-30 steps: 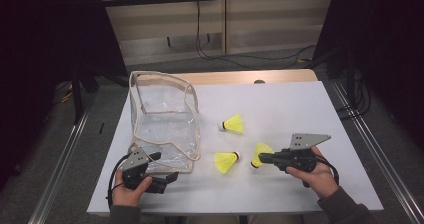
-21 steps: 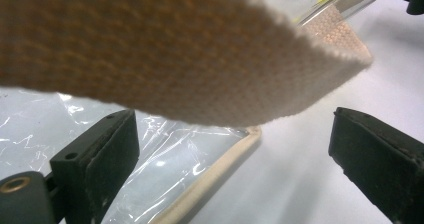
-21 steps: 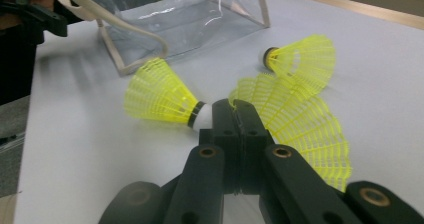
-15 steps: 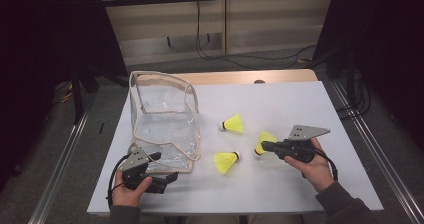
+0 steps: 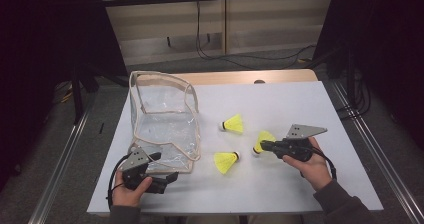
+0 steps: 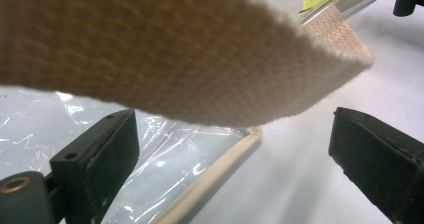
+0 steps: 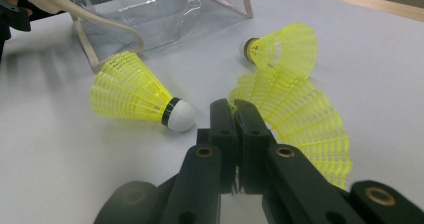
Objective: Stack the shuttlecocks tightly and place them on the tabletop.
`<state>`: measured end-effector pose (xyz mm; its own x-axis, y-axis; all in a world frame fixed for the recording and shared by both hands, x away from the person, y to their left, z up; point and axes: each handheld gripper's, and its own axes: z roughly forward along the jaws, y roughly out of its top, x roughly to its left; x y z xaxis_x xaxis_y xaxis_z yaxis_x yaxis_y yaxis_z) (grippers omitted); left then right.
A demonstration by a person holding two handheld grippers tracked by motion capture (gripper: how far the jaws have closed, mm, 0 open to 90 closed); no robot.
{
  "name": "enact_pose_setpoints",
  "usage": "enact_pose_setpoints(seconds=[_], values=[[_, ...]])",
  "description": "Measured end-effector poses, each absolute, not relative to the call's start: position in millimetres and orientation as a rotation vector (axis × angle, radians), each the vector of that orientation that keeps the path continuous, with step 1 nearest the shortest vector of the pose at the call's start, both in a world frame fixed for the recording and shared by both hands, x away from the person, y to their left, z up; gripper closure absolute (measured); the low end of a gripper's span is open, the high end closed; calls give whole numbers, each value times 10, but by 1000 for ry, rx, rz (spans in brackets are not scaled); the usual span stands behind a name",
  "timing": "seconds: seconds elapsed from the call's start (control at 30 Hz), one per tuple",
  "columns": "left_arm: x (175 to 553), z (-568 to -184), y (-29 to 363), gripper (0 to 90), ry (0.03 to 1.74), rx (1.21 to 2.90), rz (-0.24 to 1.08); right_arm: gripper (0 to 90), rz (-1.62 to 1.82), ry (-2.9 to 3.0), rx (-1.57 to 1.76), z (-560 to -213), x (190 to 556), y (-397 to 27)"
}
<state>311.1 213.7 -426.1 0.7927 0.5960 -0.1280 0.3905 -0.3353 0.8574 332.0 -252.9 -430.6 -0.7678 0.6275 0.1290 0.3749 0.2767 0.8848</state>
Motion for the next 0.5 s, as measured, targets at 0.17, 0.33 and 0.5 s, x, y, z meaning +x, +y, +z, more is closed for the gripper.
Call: enact_pose_setpoints(seconds=[0.17, 0.33, 0.5], values=[[3109, -4264, 2136, 58, 739, 1965, 255, 800, 1454, 2311, 942, -4330, 3286, -2595], [3109, -4260, 2137, 58, 740, 1969, 254, 773, 1447, 2303, 964, -4346, 3264, -2673], [3110, -4262, 2135, 58, 739, 1968, 260, 764, 1434, 2305, 978, -4343, 3250, -2704]])
